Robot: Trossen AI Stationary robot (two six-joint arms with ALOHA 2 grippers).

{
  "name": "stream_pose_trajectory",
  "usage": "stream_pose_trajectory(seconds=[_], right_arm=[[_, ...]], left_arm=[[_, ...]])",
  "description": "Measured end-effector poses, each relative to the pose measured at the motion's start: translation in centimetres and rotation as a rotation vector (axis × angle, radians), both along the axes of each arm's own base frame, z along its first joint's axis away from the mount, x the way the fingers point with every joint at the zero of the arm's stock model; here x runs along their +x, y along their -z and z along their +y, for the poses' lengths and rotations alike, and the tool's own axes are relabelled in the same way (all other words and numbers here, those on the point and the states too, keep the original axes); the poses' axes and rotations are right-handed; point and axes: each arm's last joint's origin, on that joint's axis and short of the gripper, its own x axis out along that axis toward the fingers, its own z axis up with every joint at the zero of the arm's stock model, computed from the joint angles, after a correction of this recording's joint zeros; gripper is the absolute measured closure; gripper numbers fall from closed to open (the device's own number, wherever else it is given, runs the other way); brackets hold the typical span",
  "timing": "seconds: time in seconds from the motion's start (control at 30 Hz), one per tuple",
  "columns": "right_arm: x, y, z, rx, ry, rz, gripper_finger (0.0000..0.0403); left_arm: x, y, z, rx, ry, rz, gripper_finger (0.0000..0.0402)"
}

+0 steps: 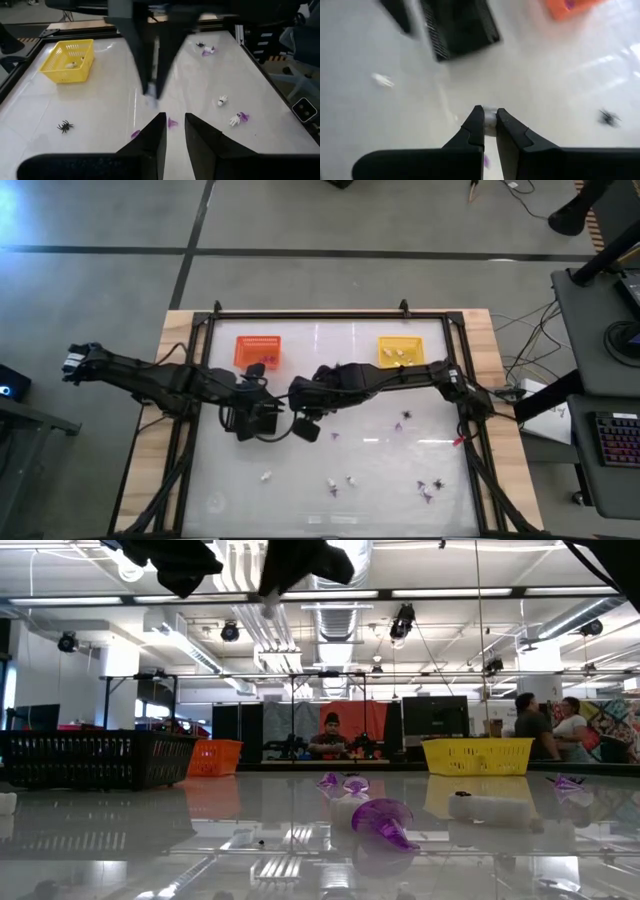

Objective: Sort Halloween decoration
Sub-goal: Put the white skeleton toy into the yellow bin

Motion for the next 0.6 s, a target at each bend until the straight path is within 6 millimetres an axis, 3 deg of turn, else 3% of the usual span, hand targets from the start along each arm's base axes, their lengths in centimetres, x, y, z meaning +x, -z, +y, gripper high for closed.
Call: stream_pose_trajectory(seconds=[0.43, 0.6], right_arm=[[-2.5, 1.0, -6.3, -0.062, 0.126, 0.314, 0.0391], [-3.2, 0.6, -9.2, -0.082, 0.103, 0.348, 0.0391]], left_arm=[[-2.4, -0.5, 1.0, 0.116, -0.166, 0.035, 0.0349], [-3.4, -0.4, 1.4, 0.158, -0.221, 0.075, 0.0349]])
